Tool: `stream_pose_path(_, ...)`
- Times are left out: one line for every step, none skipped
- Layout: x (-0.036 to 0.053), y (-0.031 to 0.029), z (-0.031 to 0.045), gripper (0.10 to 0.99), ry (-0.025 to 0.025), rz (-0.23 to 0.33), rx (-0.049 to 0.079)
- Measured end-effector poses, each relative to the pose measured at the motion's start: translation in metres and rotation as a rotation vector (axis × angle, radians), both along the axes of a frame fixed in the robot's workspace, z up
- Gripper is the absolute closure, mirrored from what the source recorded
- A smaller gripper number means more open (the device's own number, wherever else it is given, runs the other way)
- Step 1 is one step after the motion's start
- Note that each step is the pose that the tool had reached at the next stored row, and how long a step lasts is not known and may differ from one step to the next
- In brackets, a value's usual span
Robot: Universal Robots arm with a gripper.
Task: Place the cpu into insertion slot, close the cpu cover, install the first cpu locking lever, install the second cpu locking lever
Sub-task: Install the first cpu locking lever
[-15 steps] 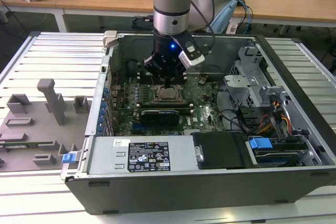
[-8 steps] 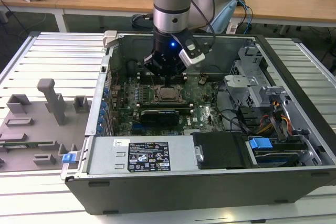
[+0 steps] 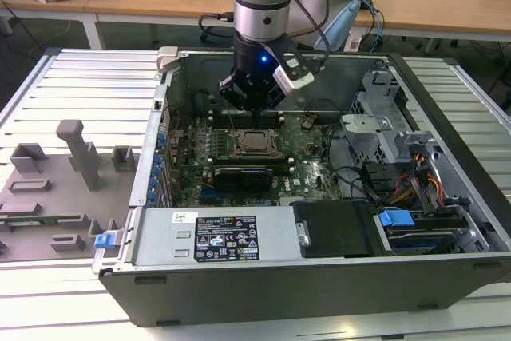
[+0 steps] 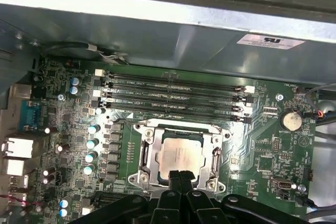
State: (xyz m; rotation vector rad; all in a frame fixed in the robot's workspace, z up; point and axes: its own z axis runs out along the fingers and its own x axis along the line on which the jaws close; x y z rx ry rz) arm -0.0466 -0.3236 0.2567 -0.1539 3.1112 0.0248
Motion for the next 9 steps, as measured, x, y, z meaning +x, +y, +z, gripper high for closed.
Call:
stream_pose_path(-0.0002, 0.0, 0.0, 0.98, 0.0001, 0.0, 0.0)
stream_pose_path(-0.0009, 0.0, 0.0001, 0.98, 0.0001, 0.0, 0.0)
stream_pose_path(-0.0024, 0.0, 0.0001, 0.98, 0.0001, 0.0, 0.0)
stream_pose_path(-0.0042, 0.0, 0.0001, 0.98, 0.0, 0.0, 0.0)
stream_pose_path(-0.0062, 0.0001, 0.0001, 0.98, -0.0001, 0.0, 0.0)
stream_pose_path(-0.0083, 0.0002, 0.0001, 0.98, -0.0003, 0.0, 0.0)
stream_pose_path(-0.0117, 0.0004, 0.0001, 0.98, -0.0004, 0.0, 0.0)
stream_pose_path(-0.0152, 0.0004, 0.0001, 0.98, -0.0005, 0.0, 0.0)
stream_pose_path(-0.0193, 0.0005, 0.0001, 0.98, -0.0006, 0.0, 0.0)
